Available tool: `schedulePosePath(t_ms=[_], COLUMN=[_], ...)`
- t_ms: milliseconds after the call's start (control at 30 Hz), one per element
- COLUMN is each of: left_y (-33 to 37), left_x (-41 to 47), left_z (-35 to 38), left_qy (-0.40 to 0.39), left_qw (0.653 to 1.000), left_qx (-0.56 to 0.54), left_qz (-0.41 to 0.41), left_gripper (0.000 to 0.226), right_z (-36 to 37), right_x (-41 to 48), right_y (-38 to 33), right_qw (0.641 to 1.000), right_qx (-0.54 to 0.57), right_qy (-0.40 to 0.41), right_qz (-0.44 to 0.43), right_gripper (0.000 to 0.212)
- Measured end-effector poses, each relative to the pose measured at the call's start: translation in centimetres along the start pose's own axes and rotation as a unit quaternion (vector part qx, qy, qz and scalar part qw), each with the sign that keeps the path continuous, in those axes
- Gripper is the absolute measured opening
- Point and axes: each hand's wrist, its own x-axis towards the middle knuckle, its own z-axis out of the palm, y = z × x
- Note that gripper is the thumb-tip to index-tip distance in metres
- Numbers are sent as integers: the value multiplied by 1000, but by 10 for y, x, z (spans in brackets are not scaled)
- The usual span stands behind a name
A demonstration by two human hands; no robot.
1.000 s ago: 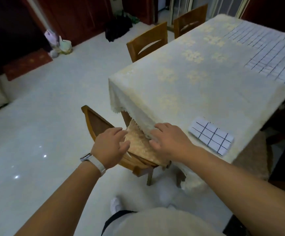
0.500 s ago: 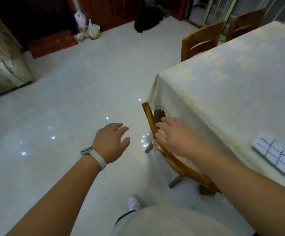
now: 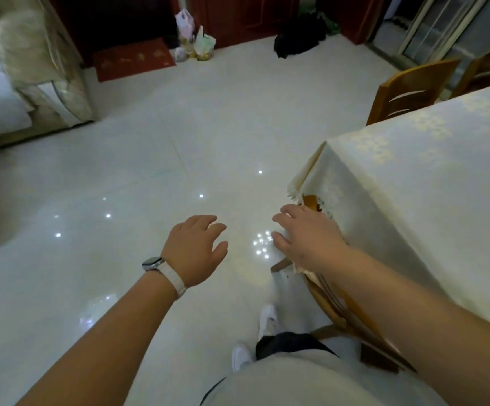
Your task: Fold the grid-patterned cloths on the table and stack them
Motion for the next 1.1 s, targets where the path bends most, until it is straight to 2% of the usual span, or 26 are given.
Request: schedulePosePath(t_ms=[233, 367, 533, 667, 833, 1100], left_y=[-31, -44, -52, -56, -68, -120], left_x=[47, 91, 158, 199, 238, 313], left_z=[-4, -18, -45, -64, -78, -88], left_qy=[-9, -2, -12, 14, -4, 2], left_qw=[999, 998, 997, 997, 997, 998], left_qx=[20, 40, 73, 71, 77, 61], left_qz=[-33, -52, -37, -27, -17, 19], left_gripper=[53, 45, 42, 42, 43, 48], right_z=[7, -5, -26, -42, -59, -60], right_x=[71, 127, 189, 224, 255, 319], right_y=[5, 16, 39, 52, 60, 59], right_qw=[999, 999, 998, 998, 997, 998], right_qx=[12, 32, 52, 58, 70, 61], right_qy=[-13, -11, -5, 6, 16, 10], right_qz=[-31, -42, -30, -21, -5, 31], right_gripper=[40, 39, 39, 38, 37, 37])
